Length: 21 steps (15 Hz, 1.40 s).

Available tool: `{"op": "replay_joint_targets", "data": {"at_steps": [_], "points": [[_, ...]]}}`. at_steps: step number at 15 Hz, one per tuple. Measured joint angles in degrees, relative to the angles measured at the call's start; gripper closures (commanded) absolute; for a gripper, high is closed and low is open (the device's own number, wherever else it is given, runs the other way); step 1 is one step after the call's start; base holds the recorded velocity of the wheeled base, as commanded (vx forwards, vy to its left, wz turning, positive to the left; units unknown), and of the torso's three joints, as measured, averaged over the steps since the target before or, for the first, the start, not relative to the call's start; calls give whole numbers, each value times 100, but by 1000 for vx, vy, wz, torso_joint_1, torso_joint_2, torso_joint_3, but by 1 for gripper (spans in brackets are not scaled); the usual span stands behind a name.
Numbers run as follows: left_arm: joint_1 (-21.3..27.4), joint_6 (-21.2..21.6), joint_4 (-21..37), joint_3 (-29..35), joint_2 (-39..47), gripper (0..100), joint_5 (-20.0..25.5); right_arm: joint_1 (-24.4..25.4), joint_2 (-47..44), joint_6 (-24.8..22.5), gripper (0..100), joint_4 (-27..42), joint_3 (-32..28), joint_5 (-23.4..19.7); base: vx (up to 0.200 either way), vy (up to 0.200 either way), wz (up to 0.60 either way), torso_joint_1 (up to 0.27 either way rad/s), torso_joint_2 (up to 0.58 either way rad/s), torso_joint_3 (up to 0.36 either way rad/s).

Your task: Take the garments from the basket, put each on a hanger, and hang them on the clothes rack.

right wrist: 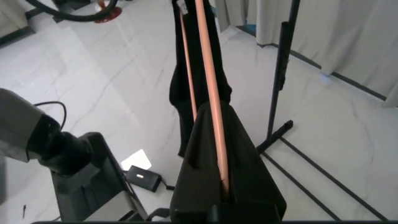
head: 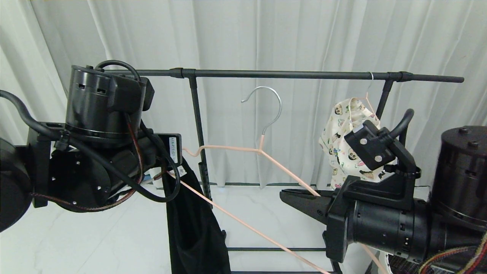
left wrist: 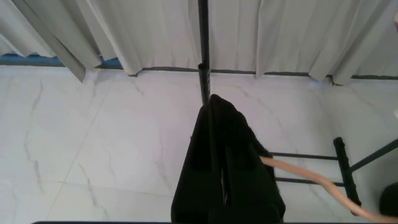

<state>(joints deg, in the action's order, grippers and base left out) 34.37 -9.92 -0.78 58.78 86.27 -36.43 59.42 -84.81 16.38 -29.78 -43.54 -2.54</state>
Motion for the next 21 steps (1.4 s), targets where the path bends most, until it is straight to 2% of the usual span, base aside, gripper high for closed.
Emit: {"op": "replay_joint_targets", "data": {"at_steps": [3,4,6,7,12,18,21], "points": [[140,-118,-1,59,2,100,-96,0,-177,-11,100,-44,-194,246,0,0,0,0,0,0],[140,-129,-1,76,11,100,-230,0,-249,-16,100,-79,-236,461,0,0,0,0,0,0],[72,-135,0,95,52,100,-775,0,-333,-13,100,-95,-267,566,0,0,0,0,0,0],[39,-138,0,95,72,100,-824,-2,-358,-13,100,-98,-278,590,0,0,0,0,0,0],[30,-134,0,113,101,100,-855,-2,-599,-22,100,-95,-511,878,0,0,0,0,0,0],[144,-132,5,157,99,100,-851,6,-913,-16,100,-108,-912,898,0,0,0,0,0,0],[265,-178,-1,336,105,100,-840,6,-1047,-22,100,-374,-986,891,0,0,0,0,0,0]]}}
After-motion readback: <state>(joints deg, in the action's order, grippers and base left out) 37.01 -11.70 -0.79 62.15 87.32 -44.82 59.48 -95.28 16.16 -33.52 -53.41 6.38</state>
